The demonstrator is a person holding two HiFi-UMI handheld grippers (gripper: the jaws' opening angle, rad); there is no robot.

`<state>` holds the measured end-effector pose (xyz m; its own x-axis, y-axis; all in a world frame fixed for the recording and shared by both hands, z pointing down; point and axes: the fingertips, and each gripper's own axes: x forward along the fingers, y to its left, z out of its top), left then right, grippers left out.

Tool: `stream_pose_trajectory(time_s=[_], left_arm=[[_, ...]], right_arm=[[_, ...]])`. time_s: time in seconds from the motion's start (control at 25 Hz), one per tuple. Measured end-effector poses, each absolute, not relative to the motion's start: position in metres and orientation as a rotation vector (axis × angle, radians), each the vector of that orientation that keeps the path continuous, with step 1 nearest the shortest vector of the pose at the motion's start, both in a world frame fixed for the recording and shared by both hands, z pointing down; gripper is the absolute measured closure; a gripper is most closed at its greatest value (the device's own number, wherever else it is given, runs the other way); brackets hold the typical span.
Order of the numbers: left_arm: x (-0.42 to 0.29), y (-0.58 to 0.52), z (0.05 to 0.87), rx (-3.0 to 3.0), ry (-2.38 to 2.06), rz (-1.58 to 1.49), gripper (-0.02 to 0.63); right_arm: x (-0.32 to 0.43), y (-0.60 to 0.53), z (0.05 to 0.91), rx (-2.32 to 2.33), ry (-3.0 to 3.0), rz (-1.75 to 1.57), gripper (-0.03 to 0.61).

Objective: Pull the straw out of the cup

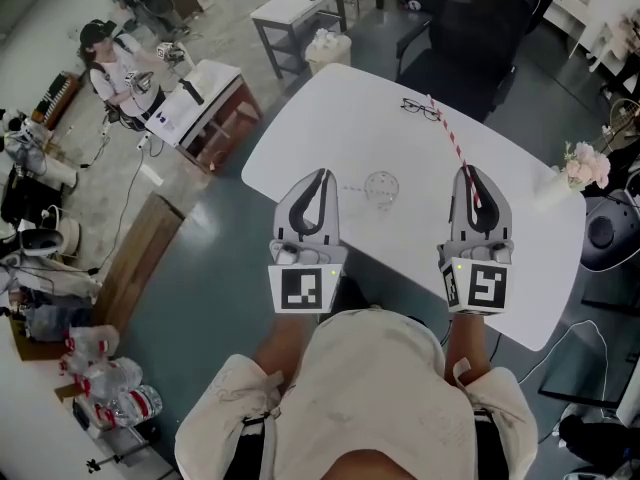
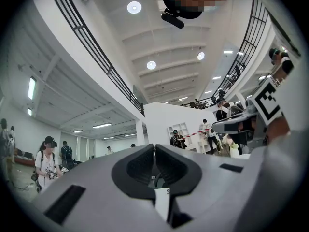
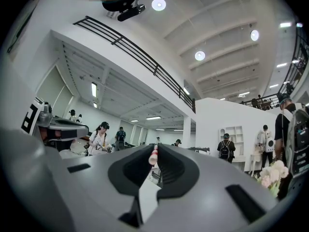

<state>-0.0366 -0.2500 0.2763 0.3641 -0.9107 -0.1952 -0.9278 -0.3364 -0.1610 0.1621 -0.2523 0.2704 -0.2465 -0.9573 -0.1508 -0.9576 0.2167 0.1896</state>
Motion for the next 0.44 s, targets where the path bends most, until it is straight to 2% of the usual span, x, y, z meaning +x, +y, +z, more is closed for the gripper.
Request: stream_pose_trajectory(time_s=[0.44], left_arm=[[-0.043, -0.2467, 0.2833, -2.383, 1.655, 0.101, 0.598]], right_arm=[[0.1562, -0.249, 0.2778, -1.931, 2.463, 0.383, 0.555]])
